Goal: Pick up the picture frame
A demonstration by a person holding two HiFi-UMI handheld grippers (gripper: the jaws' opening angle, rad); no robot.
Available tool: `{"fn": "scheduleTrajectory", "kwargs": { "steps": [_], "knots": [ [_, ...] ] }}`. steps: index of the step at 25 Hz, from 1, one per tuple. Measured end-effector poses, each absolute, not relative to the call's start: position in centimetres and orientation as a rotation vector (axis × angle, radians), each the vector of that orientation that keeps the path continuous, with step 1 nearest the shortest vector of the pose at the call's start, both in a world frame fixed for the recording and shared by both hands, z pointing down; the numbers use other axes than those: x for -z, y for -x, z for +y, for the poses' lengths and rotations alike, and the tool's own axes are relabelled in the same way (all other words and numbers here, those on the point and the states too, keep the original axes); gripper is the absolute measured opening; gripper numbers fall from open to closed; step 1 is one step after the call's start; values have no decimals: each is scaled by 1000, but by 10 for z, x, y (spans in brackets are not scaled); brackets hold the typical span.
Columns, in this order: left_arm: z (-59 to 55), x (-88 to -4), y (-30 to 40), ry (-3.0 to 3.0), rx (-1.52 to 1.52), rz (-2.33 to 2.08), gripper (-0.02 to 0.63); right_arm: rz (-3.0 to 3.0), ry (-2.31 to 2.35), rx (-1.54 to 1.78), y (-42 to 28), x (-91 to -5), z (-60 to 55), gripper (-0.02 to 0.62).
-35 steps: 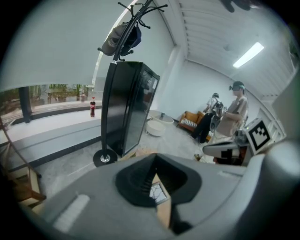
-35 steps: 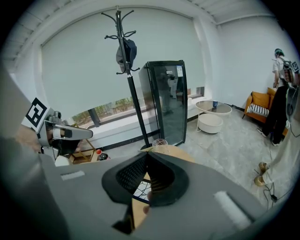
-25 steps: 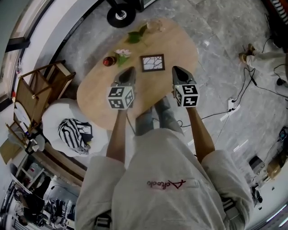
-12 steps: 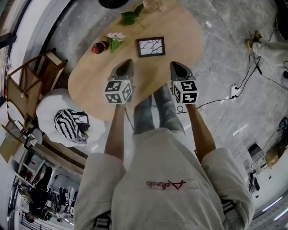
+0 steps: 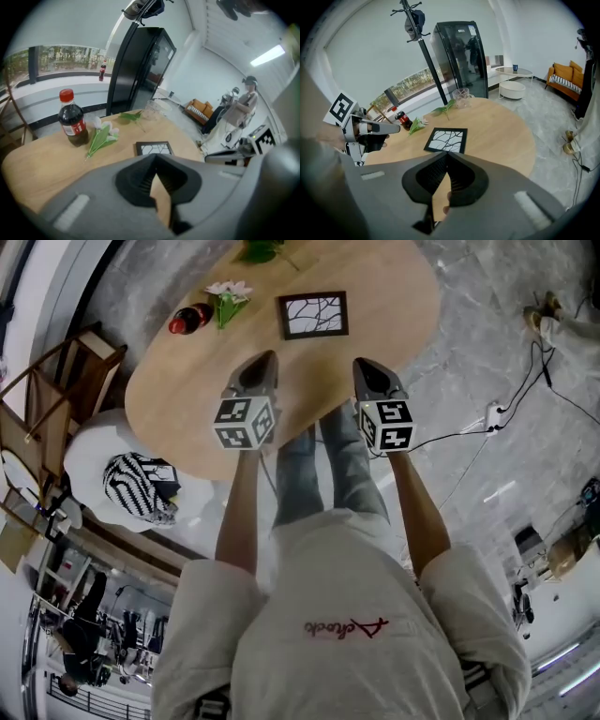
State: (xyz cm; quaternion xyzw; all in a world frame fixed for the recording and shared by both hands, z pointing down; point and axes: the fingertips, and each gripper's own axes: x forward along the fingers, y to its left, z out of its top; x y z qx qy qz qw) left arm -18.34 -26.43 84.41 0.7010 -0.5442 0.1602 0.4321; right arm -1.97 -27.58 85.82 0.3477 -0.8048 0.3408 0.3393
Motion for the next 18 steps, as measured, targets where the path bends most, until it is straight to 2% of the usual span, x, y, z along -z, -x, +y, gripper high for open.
{"fn": "scheduleTrajectory", "kwargs": {
  "steps": [18],
  "knots": [
    [-243, -912, 174, -1683, -392, -1337, 0, -2032, -880, -934, 11, -924, -247, 5]
  ]
}}
